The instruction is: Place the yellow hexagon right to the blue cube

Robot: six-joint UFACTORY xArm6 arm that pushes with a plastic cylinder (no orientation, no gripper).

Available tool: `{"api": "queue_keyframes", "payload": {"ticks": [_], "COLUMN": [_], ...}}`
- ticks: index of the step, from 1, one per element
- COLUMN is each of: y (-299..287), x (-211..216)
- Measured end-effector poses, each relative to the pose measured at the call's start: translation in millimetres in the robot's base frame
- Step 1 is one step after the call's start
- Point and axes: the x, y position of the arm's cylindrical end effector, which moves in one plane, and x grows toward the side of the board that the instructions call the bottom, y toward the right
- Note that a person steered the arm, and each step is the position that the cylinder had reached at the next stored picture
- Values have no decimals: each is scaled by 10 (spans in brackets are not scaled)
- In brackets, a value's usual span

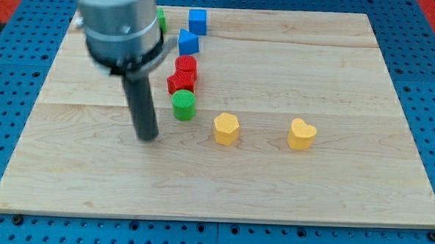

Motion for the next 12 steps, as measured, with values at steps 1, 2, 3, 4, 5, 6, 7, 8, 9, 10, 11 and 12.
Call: {"api": "queue_keyframes", "payload": {"ticks": [1, 2, 3, 4, 5, 6, 7, 8, 9, 10, 11, 12], "y": [687, 821, 1121, 1502, 1733, 1921, 1734, 1659, 1302, 1299, 1448, 1600], "x": [143, -166, -483, -703, -932, -1353, -1828, -1647, -1833, -2246, -2433, -2318]}}
